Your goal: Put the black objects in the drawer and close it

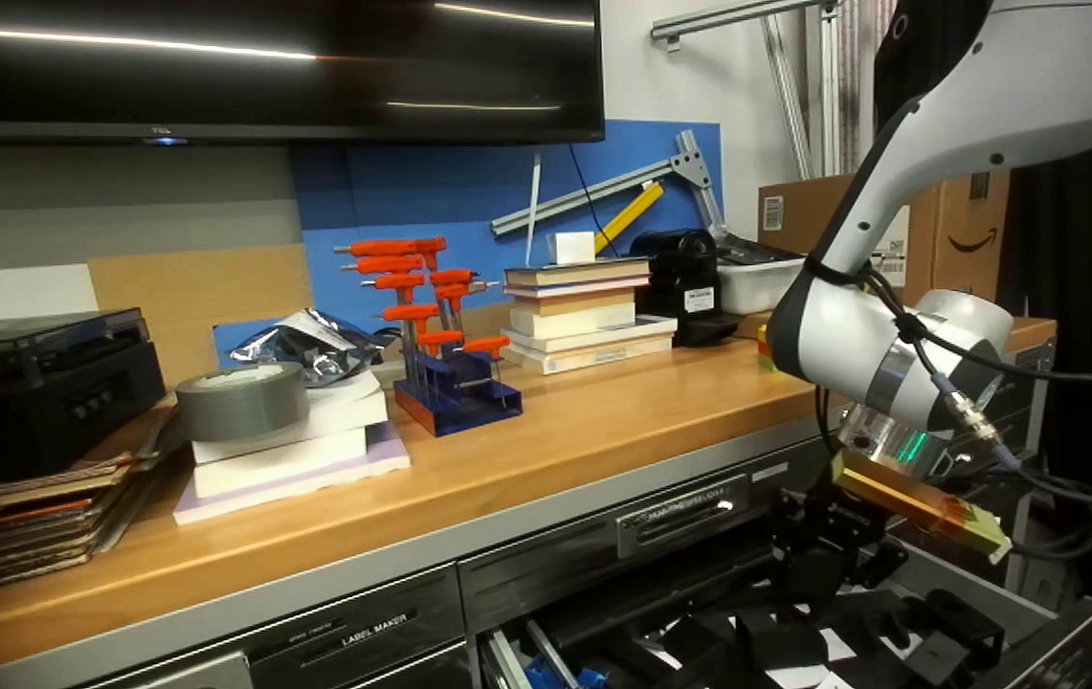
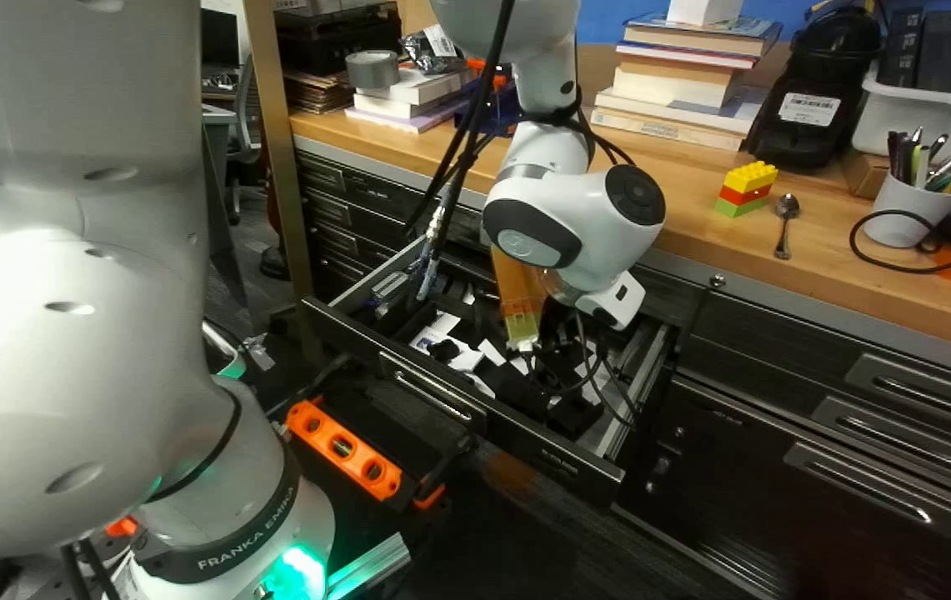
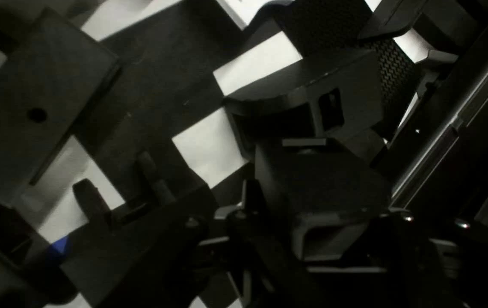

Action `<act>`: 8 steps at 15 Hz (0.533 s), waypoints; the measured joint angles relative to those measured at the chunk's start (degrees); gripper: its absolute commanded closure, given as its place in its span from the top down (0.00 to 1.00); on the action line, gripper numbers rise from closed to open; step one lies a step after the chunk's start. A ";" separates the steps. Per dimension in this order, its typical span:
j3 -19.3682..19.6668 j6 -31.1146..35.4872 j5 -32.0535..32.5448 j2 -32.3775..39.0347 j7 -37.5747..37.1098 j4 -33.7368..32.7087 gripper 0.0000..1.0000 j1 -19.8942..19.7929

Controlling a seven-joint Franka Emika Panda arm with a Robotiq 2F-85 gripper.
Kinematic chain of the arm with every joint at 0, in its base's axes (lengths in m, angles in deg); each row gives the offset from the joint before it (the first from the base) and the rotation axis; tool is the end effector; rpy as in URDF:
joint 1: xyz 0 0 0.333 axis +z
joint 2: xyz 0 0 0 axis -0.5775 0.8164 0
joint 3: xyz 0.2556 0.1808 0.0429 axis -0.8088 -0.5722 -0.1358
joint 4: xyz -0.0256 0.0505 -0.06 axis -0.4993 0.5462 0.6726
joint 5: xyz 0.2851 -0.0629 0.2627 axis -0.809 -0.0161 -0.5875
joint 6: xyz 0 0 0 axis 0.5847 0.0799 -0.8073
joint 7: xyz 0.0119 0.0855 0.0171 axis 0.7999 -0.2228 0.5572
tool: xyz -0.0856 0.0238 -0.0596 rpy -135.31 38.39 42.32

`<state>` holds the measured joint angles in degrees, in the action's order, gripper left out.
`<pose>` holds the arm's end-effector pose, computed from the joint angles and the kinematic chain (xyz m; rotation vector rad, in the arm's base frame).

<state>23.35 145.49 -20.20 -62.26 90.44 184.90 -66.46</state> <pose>0.4273 -0.1147 0.1460 -2.5493 0.9238 -0.0902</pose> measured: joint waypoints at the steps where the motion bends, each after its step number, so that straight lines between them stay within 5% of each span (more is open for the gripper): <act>1: 0.39 -0.45 0.83 0.44 -0.01 -0.63 0.28 0.00; 5: 1.91 -2.35 4.28 2.64 -0.05 -3.70 0.30 0.00; 6: 2.22 -2.84 4.99 3.26 -0.05 -4.46 0.77 0.00; 8: 2.72 -4.04 6.17 4.51 -0.05 -5.88 0.85 0.00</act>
<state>26.07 141.44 -14.02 -57.75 90.40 179.02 -66.46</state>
